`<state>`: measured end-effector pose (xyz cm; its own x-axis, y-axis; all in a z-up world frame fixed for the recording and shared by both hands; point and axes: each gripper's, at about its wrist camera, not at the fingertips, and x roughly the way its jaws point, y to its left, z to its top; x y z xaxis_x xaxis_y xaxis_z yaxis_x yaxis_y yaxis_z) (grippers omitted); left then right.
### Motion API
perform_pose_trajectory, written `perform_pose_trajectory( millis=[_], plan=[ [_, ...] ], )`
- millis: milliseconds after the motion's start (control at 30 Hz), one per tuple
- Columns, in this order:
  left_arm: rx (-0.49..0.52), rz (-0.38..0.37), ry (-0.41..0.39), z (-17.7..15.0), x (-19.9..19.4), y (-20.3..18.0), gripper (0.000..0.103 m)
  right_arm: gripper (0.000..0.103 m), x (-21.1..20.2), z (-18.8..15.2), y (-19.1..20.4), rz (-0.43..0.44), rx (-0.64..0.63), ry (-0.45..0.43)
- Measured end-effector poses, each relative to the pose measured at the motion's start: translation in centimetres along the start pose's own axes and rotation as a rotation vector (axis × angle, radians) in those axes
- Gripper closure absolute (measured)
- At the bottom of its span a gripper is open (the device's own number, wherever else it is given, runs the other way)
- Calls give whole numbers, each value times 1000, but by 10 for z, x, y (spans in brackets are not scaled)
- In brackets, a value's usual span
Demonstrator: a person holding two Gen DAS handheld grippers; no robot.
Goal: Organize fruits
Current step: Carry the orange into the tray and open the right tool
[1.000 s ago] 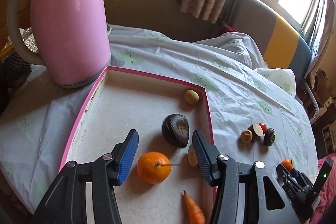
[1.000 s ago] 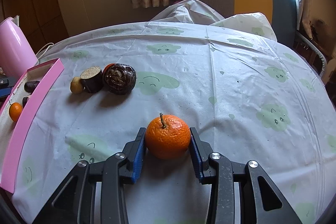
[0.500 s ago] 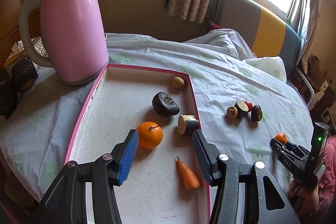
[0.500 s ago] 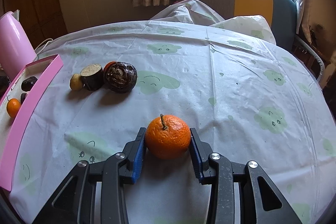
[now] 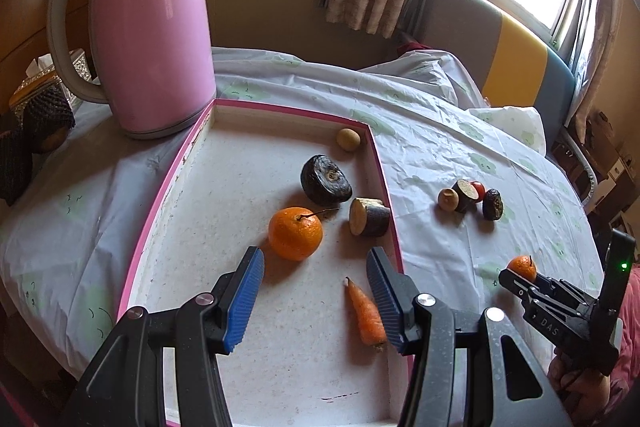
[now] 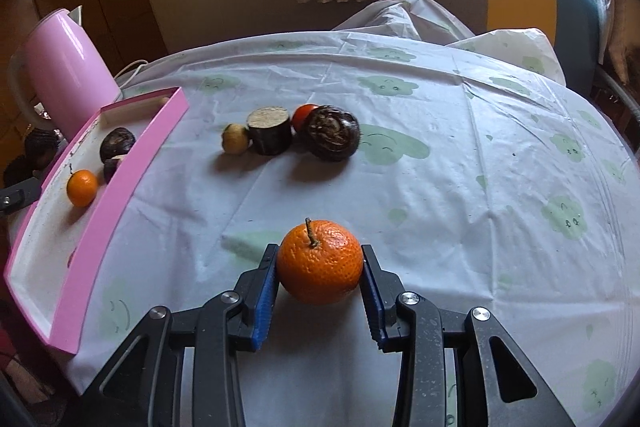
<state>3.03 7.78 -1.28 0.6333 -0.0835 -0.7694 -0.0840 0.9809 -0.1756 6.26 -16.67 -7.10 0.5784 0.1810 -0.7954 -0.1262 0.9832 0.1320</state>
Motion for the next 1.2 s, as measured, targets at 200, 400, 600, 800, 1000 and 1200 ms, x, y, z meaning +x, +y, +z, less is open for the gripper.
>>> perform_pose_trajectory(
  millis=[200,400,600,800,1000,1200],
  plan=[
    [-64,19,-9,2,-1,25,49,64,-6,14,48,154,-69,-2],
    [-126,53,-23,2,-5,51,49,64,-5,27,111,281,-191,5],
    [-151,69,-27,1,-6,62,49,64,3,28,158,372,-259,39],
    [-143,59,-30,0,-7,59,49,61,6,16,181,404,-310,56],
    [-117,46,-24,0,-6,49,49,58,-2,13,166,372,-271,30],
    [-83,35,-23,-1,-6,36,49,58,-13,16,139,324,-193,-19]
  ],
)
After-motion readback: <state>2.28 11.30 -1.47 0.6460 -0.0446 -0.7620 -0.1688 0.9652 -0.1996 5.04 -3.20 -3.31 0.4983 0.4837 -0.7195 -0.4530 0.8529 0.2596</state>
